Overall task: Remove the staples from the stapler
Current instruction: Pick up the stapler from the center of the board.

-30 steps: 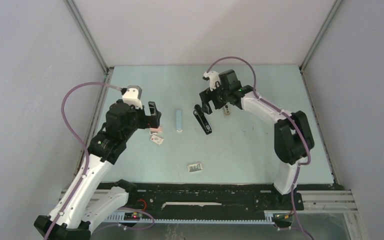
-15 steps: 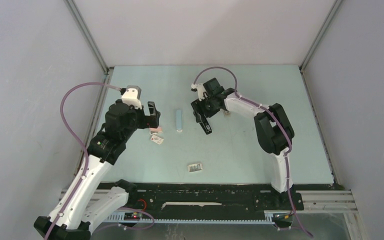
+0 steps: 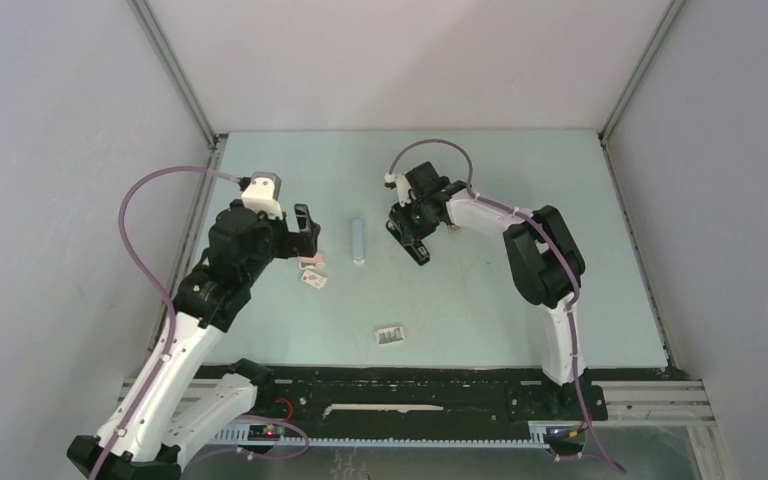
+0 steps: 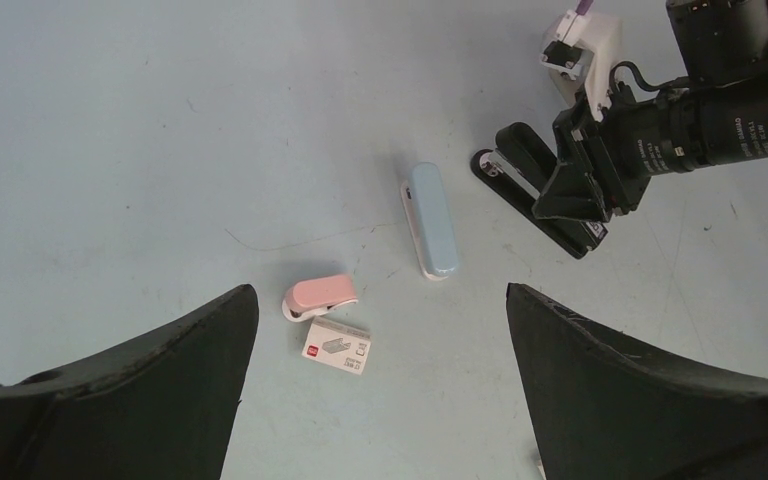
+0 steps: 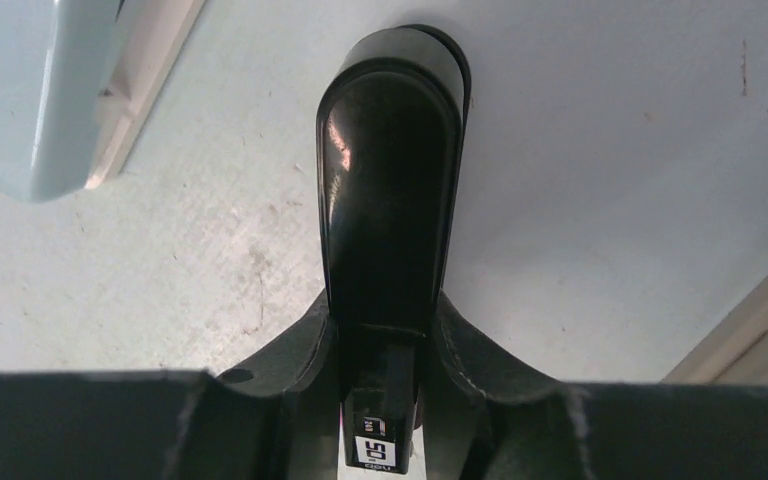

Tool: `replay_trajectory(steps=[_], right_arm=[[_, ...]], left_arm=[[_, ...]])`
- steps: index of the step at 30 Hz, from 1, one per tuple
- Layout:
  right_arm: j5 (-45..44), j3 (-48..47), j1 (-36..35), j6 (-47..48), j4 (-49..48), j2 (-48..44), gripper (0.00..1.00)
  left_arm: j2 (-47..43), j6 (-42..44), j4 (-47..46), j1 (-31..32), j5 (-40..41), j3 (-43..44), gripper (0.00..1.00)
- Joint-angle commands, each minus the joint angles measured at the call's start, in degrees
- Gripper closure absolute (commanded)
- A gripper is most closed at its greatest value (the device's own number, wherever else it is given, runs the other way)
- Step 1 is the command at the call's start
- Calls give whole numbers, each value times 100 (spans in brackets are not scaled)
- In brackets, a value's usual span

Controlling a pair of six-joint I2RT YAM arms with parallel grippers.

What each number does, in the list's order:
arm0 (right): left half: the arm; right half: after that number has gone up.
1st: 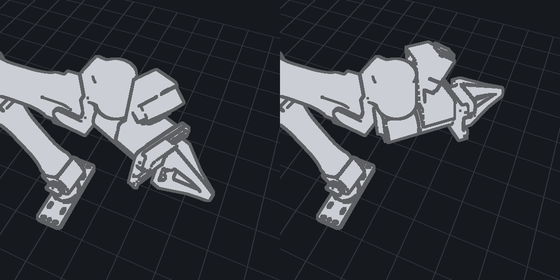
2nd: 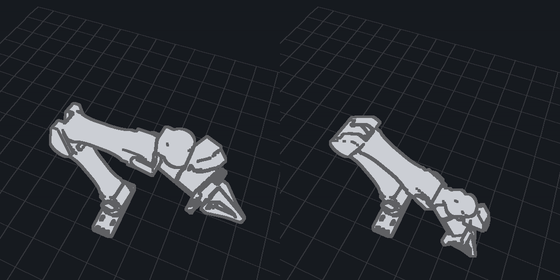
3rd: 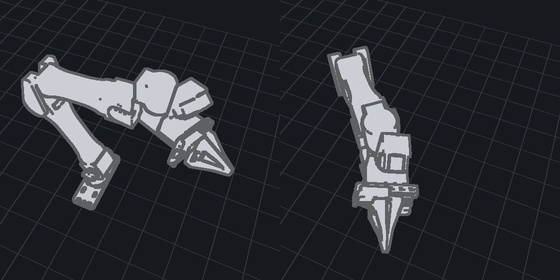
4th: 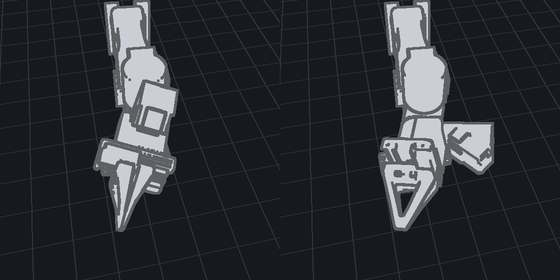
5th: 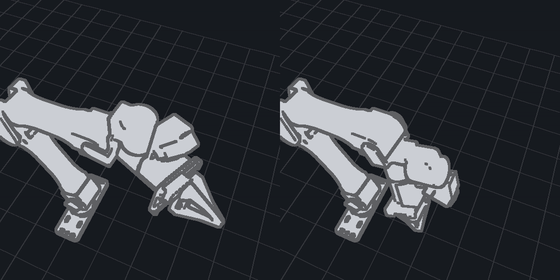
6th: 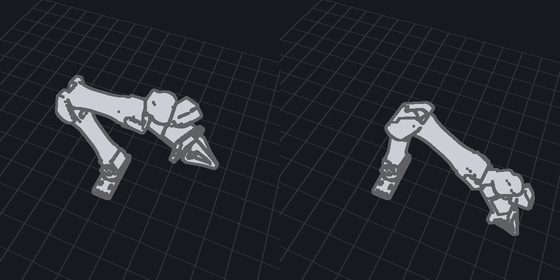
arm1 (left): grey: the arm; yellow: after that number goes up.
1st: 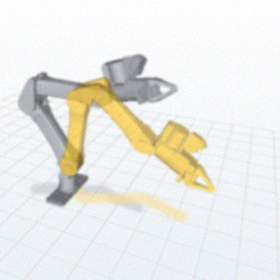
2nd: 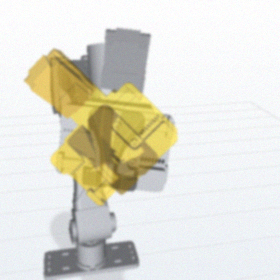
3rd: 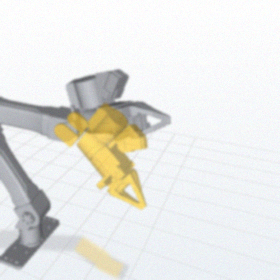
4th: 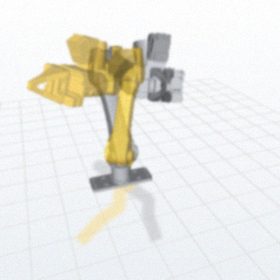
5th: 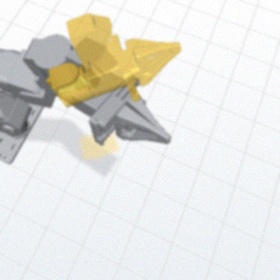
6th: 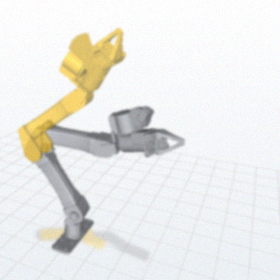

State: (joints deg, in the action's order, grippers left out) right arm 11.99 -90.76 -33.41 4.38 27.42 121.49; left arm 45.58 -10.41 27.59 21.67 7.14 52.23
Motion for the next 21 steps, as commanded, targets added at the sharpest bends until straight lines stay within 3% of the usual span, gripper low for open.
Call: replay_trajectory(steps=[1, 6, 15, 21], right_arm=[[-96, 332, 28, 159, -138, -730, 91], [286, 1050, 200, 506, -137, -1603, 100], [1664, 2180, 1060, 852, 111, -2725, 100], [2724, 2440, 1849, 1399, 458, -3047, 100]], left_arm=[[-114, 123, -138, -31, -71, -148, 0], [-146, 119, -171, -27, -228, -151, 0], [-142, 66, -293, -31, -665, -220, 0], [-5, -155, -353, -31, -1191, -196, 0]])
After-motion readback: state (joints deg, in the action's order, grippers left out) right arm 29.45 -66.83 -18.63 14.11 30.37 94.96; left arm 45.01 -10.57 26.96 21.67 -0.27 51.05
